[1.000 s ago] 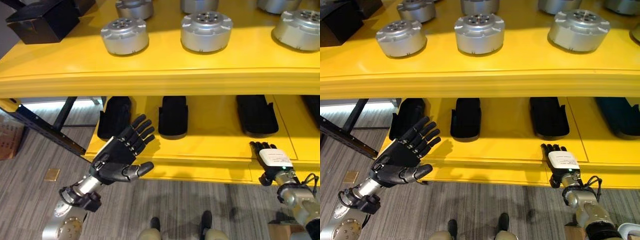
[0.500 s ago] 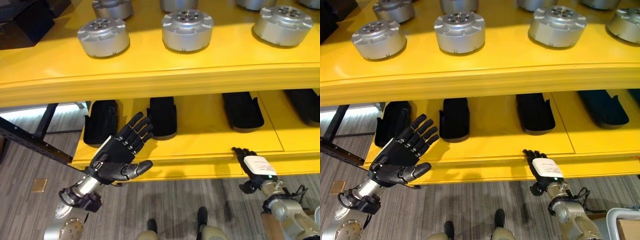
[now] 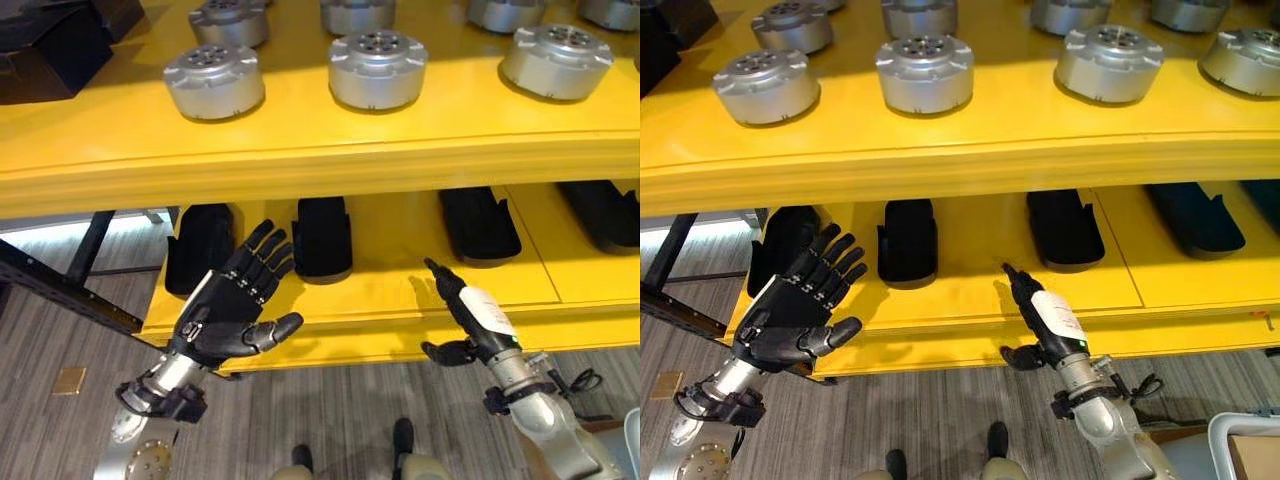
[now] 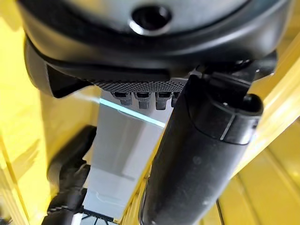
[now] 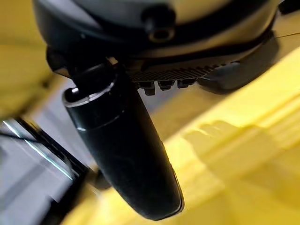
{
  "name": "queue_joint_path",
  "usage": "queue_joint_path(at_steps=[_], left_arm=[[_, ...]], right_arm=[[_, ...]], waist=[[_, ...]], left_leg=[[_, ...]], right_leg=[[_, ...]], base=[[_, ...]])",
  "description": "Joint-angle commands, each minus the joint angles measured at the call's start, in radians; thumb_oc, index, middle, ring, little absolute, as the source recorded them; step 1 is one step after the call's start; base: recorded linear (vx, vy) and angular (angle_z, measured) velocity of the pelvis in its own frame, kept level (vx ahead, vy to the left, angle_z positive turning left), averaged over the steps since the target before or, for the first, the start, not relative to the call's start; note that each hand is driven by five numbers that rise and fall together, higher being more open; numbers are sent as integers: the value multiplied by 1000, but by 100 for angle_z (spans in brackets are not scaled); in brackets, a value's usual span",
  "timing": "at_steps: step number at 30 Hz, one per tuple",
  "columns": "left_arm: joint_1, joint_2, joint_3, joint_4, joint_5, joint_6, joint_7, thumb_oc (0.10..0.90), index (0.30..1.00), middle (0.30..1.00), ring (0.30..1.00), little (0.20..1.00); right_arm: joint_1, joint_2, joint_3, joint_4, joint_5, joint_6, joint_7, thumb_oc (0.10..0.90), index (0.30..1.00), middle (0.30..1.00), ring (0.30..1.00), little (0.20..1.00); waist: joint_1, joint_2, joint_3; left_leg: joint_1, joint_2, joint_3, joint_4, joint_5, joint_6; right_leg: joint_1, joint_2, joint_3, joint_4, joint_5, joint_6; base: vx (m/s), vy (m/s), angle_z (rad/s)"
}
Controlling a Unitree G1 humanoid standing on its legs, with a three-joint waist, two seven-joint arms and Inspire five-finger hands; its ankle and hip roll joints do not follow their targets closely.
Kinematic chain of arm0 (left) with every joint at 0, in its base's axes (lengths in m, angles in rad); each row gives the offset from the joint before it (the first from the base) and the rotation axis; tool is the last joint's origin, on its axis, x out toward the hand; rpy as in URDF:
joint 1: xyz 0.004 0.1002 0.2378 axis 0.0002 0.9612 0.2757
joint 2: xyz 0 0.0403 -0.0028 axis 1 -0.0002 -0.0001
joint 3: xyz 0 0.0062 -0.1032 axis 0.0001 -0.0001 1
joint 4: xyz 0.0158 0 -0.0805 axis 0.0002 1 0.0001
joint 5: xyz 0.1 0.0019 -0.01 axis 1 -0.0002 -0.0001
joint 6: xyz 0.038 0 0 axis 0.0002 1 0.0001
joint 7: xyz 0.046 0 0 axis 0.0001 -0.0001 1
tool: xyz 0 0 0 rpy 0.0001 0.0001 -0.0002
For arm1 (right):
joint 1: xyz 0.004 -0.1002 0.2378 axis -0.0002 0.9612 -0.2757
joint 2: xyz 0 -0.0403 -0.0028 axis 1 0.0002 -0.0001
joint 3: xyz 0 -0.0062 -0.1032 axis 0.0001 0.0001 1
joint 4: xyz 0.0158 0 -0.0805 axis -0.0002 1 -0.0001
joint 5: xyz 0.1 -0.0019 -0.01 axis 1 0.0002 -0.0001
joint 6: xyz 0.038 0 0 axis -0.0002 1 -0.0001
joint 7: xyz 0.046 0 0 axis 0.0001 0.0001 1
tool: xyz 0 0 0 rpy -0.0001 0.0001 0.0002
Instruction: Move parts from the plastic box to the shelf.
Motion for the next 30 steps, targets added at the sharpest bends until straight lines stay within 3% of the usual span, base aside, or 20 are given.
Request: queue_joint_path(at_steps=[1,10,15,16,18,19,22,25,26,30], left_arm=[[-43,43,61,-73,-16,-129,-34,900,1000,1000,1000,1000],[-69,62,39,-69,-22,-100,-64,900,1000,1000,1000,1000],[-68,69,28,-69,-12,-93,-60,900,1000,1000,1000,1000],[-59,68,22,-69,-18,-93,-48,900,1000,1000,1000,1000],[-56,69,22,-70,-16,-94,-43,900,1000,1000,1000,1000],[-62,75,15,-73,-29,-74,-50,900,1000,1000,1000,1000],[-61,75,8,-72,-43,-65,-60,900,1000,1000,1000,1000],[-57,70,9,-68,-61,-71,-61,900,1000,1000,1000,1000],[-78,54,-2,-61,-54,-62,-37,900,1000,1000,1000,1000],[-75,34,-12,-49,-68,-36,-55,900,1000,1000,1000,1000]], right_arm=[[-65,-13,-47,-89,88,-84,-50,900,1000,1000,1000,1000],[-57,25,-58,-78,160,-64,-123,900,1000,1000,1000,1000],[-50,60,-58,-89,174,-64,-150,900,1000,1000,1000,1000],[-61,74,-44,-96,176,-66,-161,900,1000,1000,1000,1000],[-65,79,-40,-99,180,-66,-161,900,1000,1000,1000,1000],[-62,87,-43,-103,195,-65,-170,900,1000,1000,1000,1000],[-46,86,-59,-94,195,-102,-165,900,1000,1000,1000,1000],[-44,73,-70,-85,201,-135,-151,900,1000,1000,1000,1000],[-71,44,-68,-77,225,-124,-144,900,1000,1000,1000,1000],[-88,36,-64,-74,241,-123,-121,900,1000,1000,1000,1000]], waist=[[-14,-27,-93],[-11,-28,-85],[-19,-20,-79],[-14,-19,-74],[-12,-18,-72],[-23,-18,-64],[-33,-15,-66],[-29,-19,-66],[-19,-29,-74],[-24,-23,-90]], left_leg=[[-58,-1,-42,60,-55,40],[-70,-51,-43,80,-78,94],[-57,-75,-6,66,-82,118],[-45,-77,42,52,-84,123],[-41,-76,58,50,-86,126],[-42,-79,54,59,-98,141],[-59,-79,44,70,-101,155],[-70,-78,58,84,-102,148],[-89,-79,49,108,-96,123],[-83,-83,39,86,-78,104]], right_leg=[[61,-97,-2,102,-167,73],[36,-134,-12,186,-173,91],[3,-153,-26,253,-142,94],[-24,-168,-69,301,-107,105],[-35,-166,-77,327,-104,107],[-60,-108,-38,403,-153,102],[-84,0,-17,489,-230,63],[-75,35,-44,461,-268,29],[-11,53,-60,300,-285,-12],[17,69,-42,215,-257,-20]], base=[[-37,302,19],[-30,192,17],[-34,161,1],[-46,119,-20],[-50,71,-43],[-54,17,-49],[-24,-5,-8],[-8,-105,-7],[34,-221,-33],[51,-99,-19]])
